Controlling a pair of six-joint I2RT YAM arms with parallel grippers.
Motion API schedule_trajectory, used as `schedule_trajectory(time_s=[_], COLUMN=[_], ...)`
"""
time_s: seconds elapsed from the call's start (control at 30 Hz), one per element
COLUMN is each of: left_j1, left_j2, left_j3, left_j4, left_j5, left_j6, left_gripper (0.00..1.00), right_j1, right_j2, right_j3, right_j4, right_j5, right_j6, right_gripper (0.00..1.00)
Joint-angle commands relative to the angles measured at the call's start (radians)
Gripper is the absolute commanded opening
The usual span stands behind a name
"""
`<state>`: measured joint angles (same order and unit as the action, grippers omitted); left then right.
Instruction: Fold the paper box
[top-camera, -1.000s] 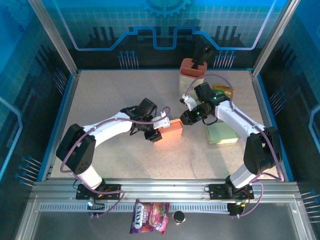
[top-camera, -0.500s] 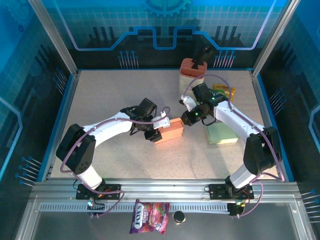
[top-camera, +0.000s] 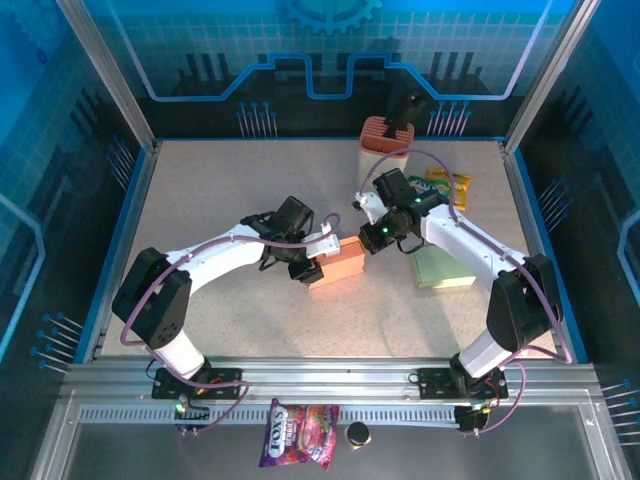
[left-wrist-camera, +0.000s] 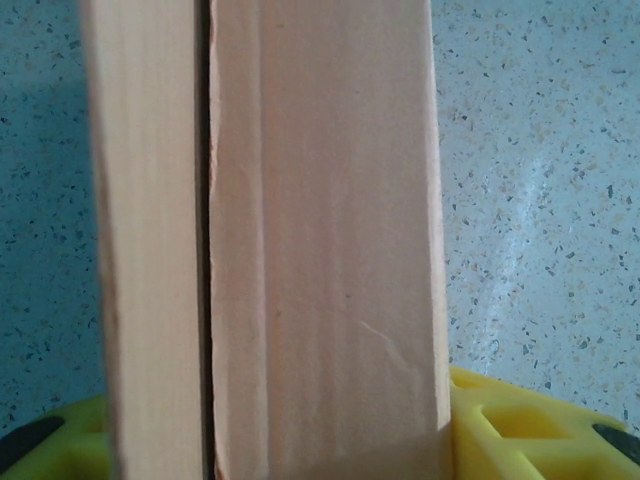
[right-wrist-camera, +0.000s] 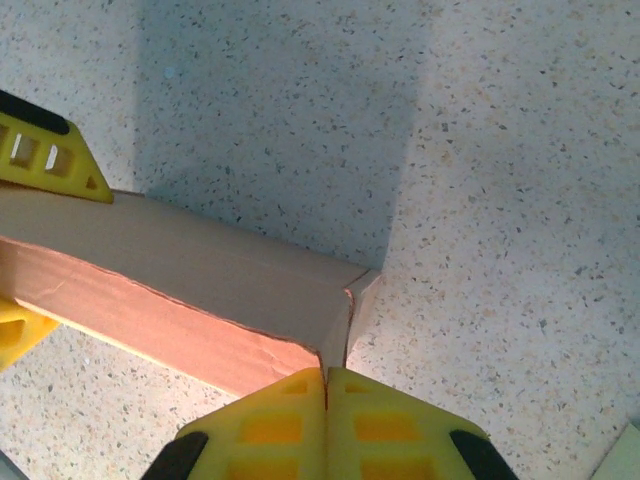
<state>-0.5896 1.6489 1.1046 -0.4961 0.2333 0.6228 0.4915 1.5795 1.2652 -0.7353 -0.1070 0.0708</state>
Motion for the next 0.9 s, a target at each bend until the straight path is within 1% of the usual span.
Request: schedule_trajectory(time_s=[0.0, 0.27, 0.47, 0.63, 0.77, 0.87], left_j1=[0.009, 0.012, 0.015, 0.019, 0.023, 0.026], left_j2=[-0.003, 0.006, 0.016, 0.019, 0.013, -0.005], left_j3=[0.024, 0.035, 0.046, 0.048, 0.046, 0.036], left_j4=[-0.004, 0.002, 0.002, 0.002, 0.008, 0.023], left_j5=[0.012, -0.017, -0.035, -0.036, -0.032, -0.034], left_j6=[-0.026, -0.044, -0.052, -0.056, -0.07, -0.082], left_gripper=[0.5, 0.49, 0.49, 0.48, 0.49, 0.52], right_j1=[0.029, 0.07, 0.077, 0.089, 0.099, 0.1], right_j2=[-0.032, -0.026, -0.027, -0.03, -0.062, -0.084], right_j3=[0.037, 0.07, 0.082, 0.051, -0.021, -0.067], right_j4=[-0.037, -0.093, -0.107, -0.088, -0.012, 0.036], right_j5=[0.045, 0.07, 0.06, 0.078, 0.104, 0.123], right_j6=[0.089, 0.26, 0.34, 0.359, 0.348, 0.342], right_gripper=[0.0, 0.0, 0.0, 0.0, 0.0, 0.0])
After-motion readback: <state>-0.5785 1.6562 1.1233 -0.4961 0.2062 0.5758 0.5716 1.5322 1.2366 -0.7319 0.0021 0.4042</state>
